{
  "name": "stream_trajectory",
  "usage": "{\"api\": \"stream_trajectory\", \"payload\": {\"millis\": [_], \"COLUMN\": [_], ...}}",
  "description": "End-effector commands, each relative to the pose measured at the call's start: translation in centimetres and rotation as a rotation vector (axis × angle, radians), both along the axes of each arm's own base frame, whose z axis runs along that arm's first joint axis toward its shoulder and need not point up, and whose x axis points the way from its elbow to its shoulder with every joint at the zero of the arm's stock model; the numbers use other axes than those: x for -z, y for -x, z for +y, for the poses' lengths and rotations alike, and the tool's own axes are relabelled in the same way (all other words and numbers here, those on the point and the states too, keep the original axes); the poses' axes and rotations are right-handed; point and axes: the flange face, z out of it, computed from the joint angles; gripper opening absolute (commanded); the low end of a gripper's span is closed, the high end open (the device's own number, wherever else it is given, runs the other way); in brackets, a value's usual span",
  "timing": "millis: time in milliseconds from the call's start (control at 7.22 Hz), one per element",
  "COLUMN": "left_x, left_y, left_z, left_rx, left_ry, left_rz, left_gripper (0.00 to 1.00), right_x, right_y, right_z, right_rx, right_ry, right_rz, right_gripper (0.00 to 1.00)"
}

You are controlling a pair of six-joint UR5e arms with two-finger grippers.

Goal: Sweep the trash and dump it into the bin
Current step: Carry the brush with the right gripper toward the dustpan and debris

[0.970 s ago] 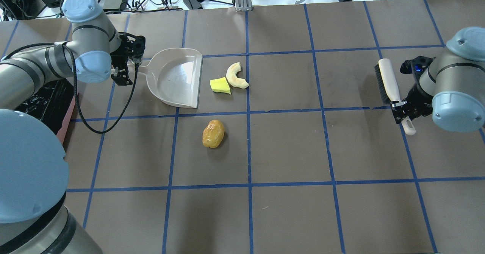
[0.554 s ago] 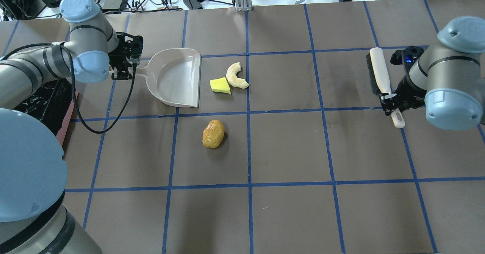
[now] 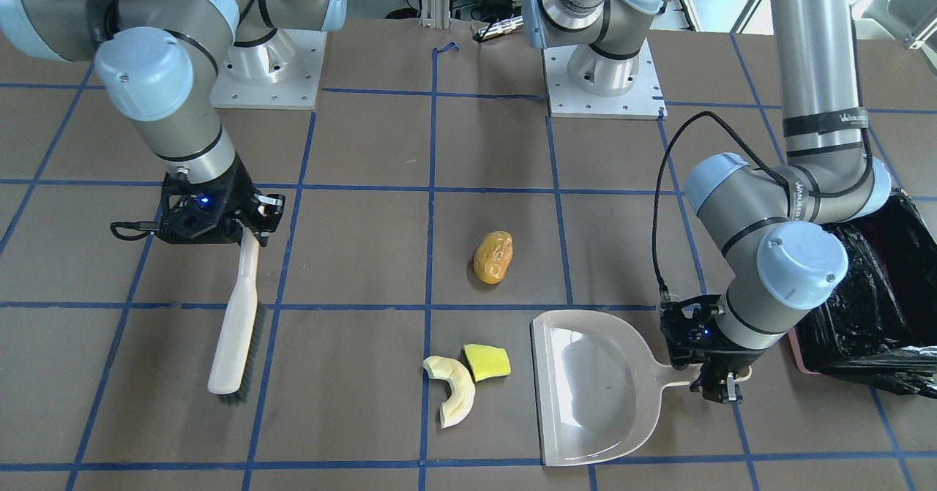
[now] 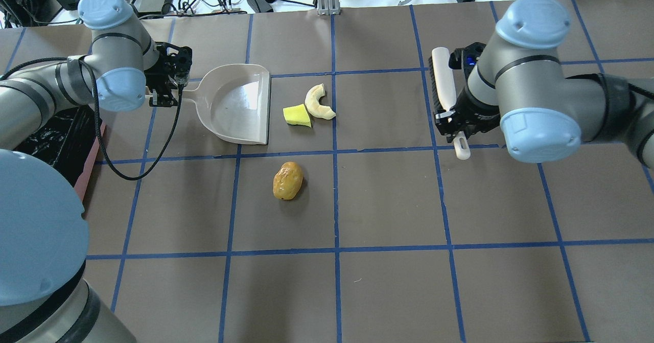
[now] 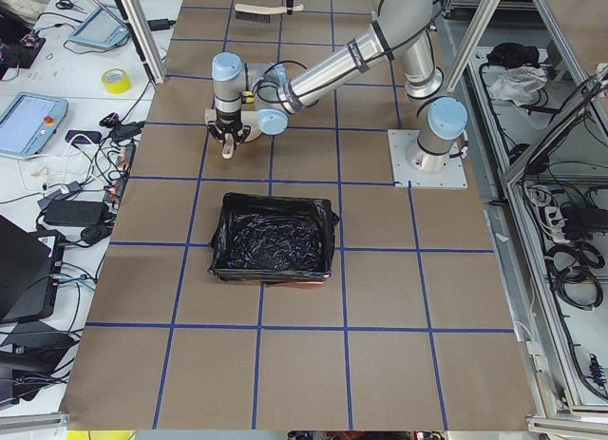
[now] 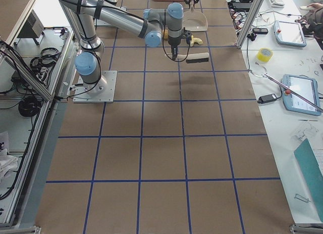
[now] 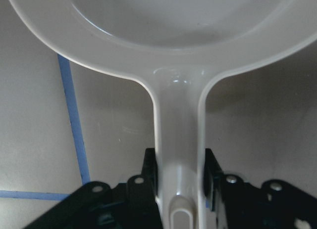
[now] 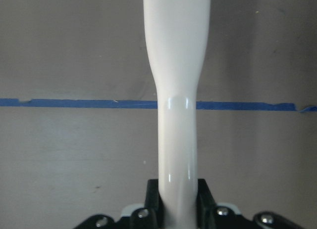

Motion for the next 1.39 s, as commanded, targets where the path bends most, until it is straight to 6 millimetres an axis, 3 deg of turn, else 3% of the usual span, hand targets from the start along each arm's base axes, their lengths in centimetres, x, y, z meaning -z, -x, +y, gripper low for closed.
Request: {"api": "stream_trajectory", "payload": {"millis": [0,139,554,693,1247], "left_x": [0.1,0.2,0.8,0.8,0.6], "left_y": [0.0,0.0,0.4,0.4,1.4], "left_z": [0.0,0.1,0.3,0.3,0.6], "left_rx": [-0.006,-0.007,-0.018,-0.018,-0.036], "left_ry": [-0.008,-0.014,-0.048,-0.050,-0.070], "left_rz": [0.003,0.002,0.009,0.009,-0.044], "left_gripper": [0.00,0.00,0.00,0.00,0.00], "right_x": [0.3,0.3,4.2,3.8,8.3], "right_y": [-6.8,-10.0,-17.2,-18.7,-20.5], "right_z": [-0.5,-0.1,-1.6,-2.6,-3.8], "right_rx": [0.045,0.057,0.041,0.050,0.064], "right_ry": [-0.012,-0.004,-0.083,-0.086,-0.145], "right_rz": [-0.012,-0.025,-0.029,-0.041,-0.021], "right_gripper": [0.06,0.07,0.07,0.07,0.06]}}
